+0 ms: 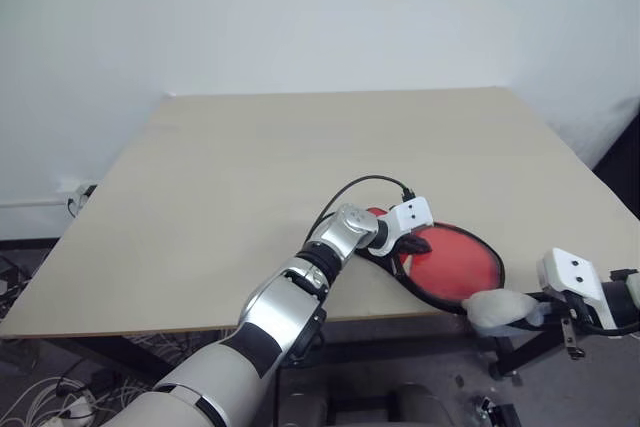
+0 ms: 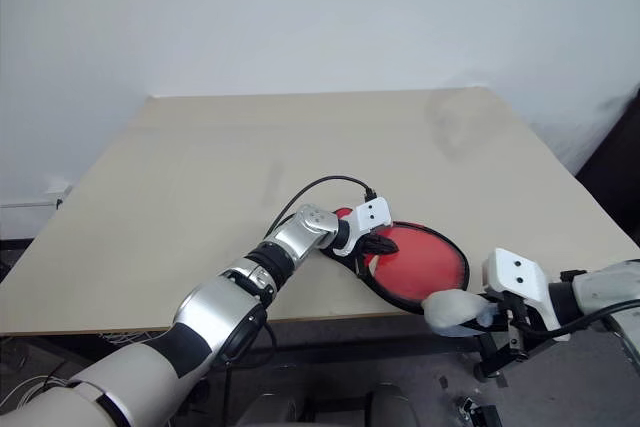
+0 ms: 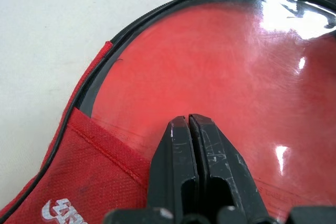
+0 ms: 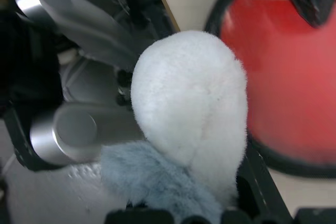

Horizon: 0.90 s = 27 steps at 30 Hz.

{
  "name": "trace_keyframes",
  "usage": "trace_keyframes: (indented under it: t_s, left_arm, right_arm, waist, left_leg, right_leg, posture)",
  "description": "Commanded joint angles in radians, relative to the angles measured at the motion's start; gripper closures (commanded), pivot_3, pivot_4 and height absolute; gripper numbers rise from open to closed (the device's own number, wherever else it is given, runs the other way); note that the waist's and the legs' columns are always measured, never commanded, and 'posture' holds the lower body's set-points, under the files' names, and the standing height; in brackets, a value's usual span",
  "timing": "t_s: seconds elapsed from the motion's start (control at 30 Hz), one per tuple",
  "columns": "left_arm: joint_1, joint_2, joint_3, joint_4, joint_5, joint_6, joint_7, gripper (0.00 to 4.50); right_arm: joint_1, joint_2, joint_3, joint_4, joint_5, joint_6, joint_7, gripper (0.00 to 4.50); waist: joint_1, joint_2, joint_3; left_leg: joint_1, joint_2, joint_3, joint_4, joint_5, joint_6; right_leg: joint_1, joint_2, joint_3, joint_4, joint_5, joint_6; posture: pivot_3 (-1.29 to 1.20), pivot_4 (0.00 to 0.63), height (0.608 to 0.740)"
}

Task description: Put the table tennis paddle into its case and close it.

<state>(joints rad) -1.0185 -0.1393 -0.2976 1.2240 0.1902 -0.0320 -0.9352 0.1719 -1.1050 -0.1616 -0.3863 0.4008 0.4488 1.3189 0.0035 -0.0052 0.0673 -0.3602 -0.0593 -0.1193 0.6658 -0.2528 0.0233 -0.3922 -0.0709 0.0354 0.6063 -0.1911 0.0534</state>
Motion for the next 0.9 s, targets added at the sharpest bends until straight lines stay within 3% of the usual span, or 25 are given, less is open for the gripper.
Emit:
trace_keyframes:
  t_s: [0.03,0.5,0.9]
  left_arm:
    - [0.011,-0.007,-0.035,0.055,0.053,0.04,0.02,4.5]
    - [0.005,-0.012,-0.03,0.057,0.047,0.043,0.017,4.5]
    - [-0.001,-0.009,-0.027,0.057,0.045,0.043,0.013,4.5]
  right_arm:
    - [-0.072,0.033,0.064,-0.026,0.039,0.019,0.006,4.1]
    - [-0.345,0.232,0.27,0.101,-0.001,0.068,-0.077,4.1]
    - [-0.463,0.37,0.364,0.168,-0.035,0.065,-0.133,4.1]
  waist:
    - [0.0,0.0,0.0]
    - [0.0,-0.001,0.0]
    - [0.0,0.0,-0.003]
  left_leg:
    - [0.0,0.0,0.0,0.0,0.0,0.0]
    - [0.001,0.0,-0.001,0.0,0.0,0.0]
    - [0.001,0.0,-0.001,0.0,0.0,0.0]
  right_leg:
    - [0.0,0.0,0.0,0.0,0.0,0.0]
    - [-0.001,0.001,0.0,0.001,0.001,0.002]
    - [-0.002,0.001,0.0,0.001,0.003,0.006]
  posture:
    - [0.0,0.0,0.74]
    - [0.0,0.0,0.74]
    - [0.0,0.0,0.74]
